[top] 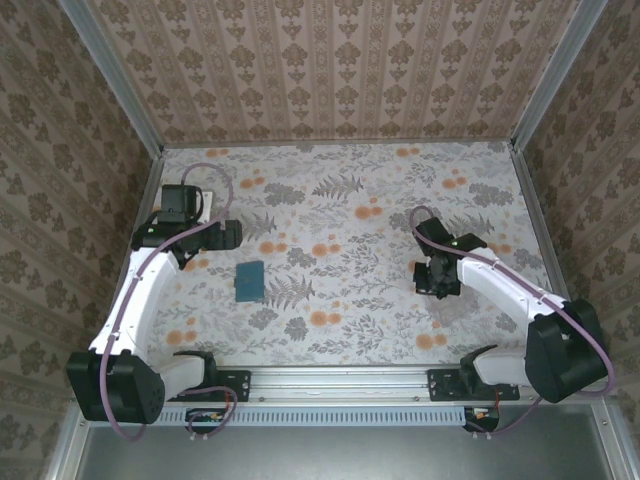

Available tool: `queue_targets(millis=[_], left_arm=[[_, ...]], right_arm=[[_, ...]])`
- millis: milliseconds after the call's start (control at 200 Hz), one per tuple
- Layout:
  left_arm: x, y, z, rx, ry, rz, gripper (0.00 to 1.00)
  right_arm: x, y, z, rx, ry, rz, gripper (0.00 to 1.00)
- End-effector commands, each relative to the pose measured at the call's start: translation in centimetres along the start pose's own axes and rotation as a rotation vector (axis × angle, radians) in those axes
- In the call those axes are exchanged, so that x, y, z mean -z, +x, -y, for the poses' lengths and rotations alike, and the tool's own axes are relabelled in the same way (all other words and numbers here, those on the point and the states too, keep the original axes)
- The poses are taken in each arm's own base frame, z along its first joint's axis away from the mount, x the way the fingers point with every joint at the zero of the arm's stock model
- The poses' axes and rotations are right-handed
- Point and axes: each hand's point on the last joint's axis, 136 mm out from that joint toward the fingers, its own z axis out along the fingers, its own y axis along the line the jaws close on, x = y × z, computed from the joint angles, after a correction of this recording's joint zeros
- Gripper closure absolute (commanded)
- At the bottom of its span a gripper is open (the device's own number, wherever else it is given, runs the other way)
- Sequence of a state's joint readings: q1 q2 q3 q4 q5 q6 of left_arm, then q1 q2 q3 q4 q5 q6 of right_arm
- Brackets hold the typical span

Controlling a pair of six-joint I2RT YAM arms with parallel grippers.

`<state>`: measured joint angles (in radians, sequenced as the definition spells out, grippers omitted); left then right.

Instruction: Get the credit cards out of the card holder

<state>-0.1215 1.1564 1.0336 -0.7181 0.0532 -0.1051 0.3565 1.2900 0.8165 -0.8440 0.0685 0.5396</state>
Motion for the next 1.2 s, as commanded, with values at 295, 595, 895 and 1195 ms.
queue_targets(millis=[295, 595, 895, 1195], left_arm=[[0.3, 0.2, 0.1, 0.008, 0.014, 0.013, 0.00], [0.3, 0.1, 0.1, 0.007, 0.016, 0.015, 0.00], [0.3, 0.1, 0.2, 0.010, 0.024, 0.017, 0.00], [0.3, 0.1, 0.3, 0.011, 0.028, 0.017, 0.00]], right_arm=[[1.9, 1.3, 0.5, -0.030, -0.014, 0.017, 0.75], [0.4, 2.1, 0.8, -0.033, 0.040, -0.017, 0.72], [-0.7, 2.5, 1.1, -0.037, 0.064, -0.023, 0.76], [-0.3, 2.3, 1.1, -0.035, 0.059, -0.003, 0.89]])
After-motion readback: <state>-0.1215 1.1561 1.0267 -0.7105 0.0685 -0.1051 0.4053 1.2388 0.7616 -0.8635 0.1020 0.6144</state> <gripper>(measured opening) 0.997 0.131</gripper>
